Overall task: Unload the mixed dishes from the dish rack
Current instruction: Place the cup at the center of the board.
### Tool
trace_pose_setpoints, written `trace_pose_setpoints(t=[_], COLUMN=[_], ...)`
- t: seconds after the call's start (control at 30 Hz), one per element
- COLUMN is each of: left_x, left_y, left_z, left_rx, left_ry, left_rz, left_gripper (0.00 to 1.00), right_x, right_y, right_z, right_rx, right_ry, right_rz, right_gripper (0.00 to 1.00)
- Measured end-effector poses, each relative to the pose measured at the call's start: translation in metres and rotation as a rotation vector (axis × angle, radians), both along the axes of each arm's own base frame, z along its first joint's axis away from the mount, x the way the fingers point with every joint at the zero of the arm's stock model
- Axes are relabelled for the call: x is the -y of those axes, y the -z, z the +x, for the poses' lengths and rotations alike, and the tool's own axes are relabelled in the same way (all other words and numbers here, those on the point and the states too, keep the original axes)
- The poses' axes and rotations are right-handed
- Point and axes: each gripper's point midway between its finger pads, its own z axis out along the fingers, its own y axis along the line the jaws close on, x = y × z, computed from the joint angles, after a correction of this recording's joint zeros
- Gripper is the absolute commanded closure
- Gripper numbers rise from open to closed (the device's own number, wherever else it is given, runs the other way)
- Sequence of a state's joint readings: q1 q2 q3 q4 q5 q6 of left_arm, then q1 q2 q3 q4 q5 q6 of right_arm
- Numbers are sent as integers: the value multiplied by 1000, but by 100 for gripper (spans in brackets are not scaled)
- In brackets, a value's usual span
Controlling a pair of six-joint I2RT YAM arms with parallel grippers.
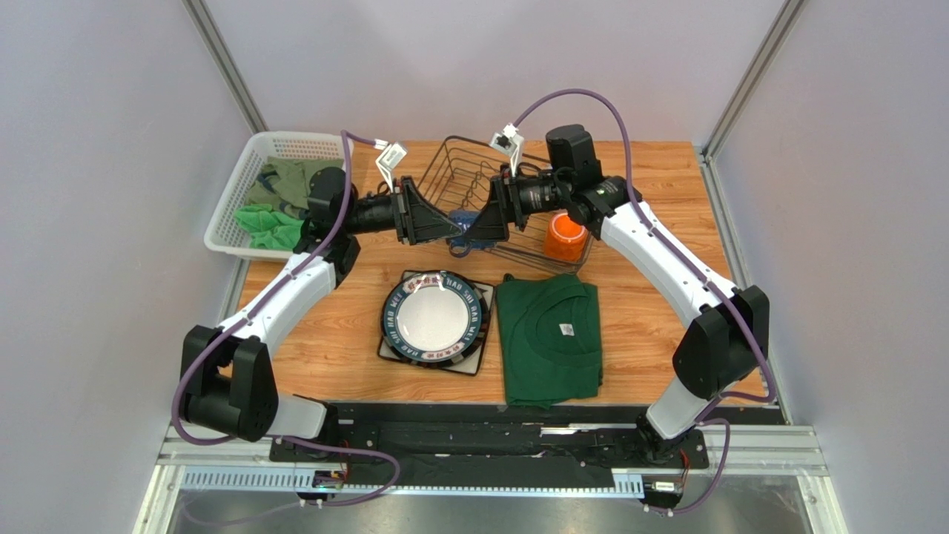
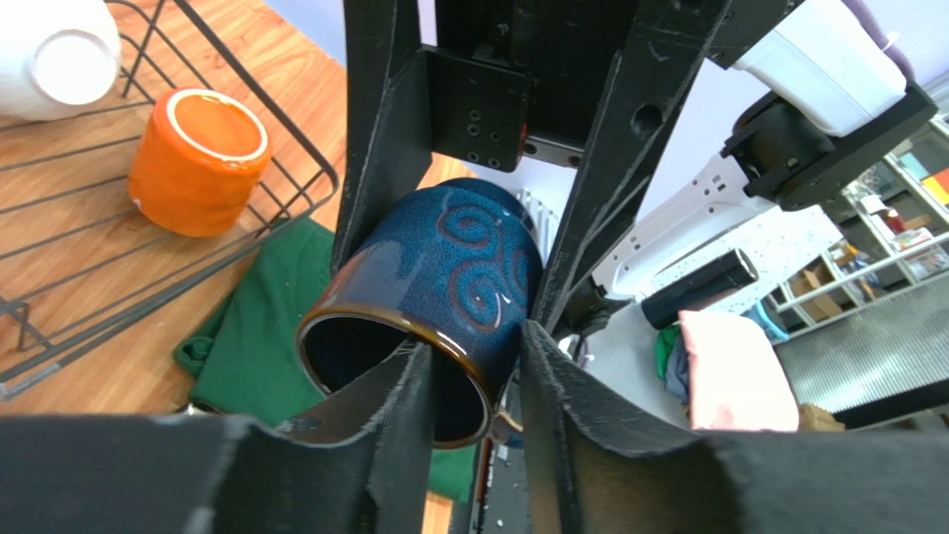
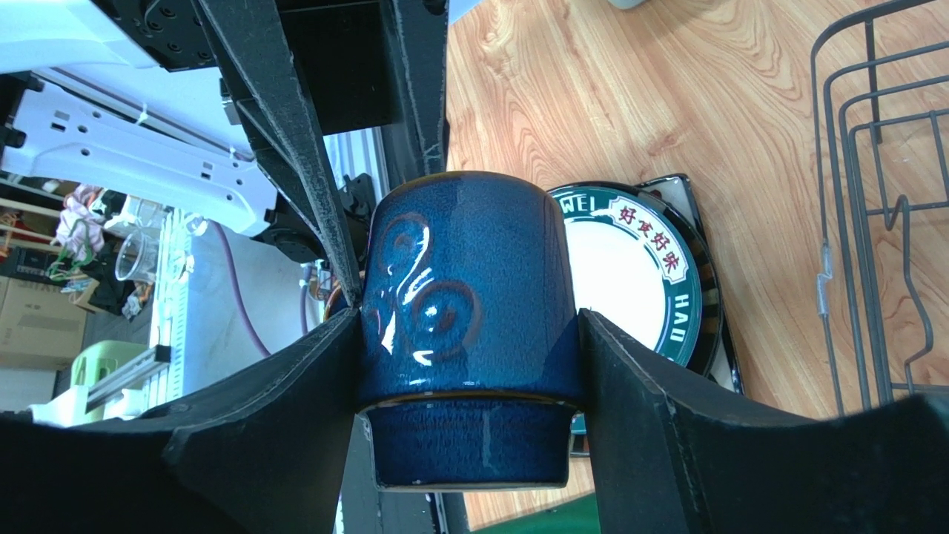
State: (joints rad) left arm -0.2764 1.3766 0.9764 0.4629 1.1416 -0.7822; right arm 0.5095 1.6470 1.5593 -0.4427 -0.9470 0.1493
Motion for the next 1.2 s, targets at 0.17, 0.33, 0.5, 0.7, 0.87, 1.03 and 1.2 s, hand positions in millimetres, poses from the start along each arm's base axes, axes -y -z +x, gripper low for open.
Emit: trace_pose_setpoints(t=[0.17, 0.33, 0.5, 0.7, 0.87, 1.03, 1.2], left_x=[2, 2, 2, 3, -2, -20, -51], left_y=[-1, -3, -3, 5, 10, 17, 27], left_z=[-3, -9, -13, -17, -18, -10, 10], left_rx=[-8, -14, -8, 10, 6, -17, -20], left_ry=[8, 40, 63, 68, 66, 25, -101], left_rz=[-9, -15, -13, 16, 34, 56, 140], left_gripper=[82, 100, 100, 100, 100, 100, 100], right_x=[0, -1, -1, 3, 6, 11, 15], right_y=[3, 3, 4, 12, 12, 12, 8], right_z=[0, -3, -7, -12, -15, -18, -23], right_rx=[11, 39, 56, 63, 82, 111, 127], right_ry=[-1, -29, -48, -29, -22, -8, -5], right_rz=[-8, -3, -3, -29, -38, -46, -49], right_gripper=[58, 45, 26, 15, 9, 7, 6])
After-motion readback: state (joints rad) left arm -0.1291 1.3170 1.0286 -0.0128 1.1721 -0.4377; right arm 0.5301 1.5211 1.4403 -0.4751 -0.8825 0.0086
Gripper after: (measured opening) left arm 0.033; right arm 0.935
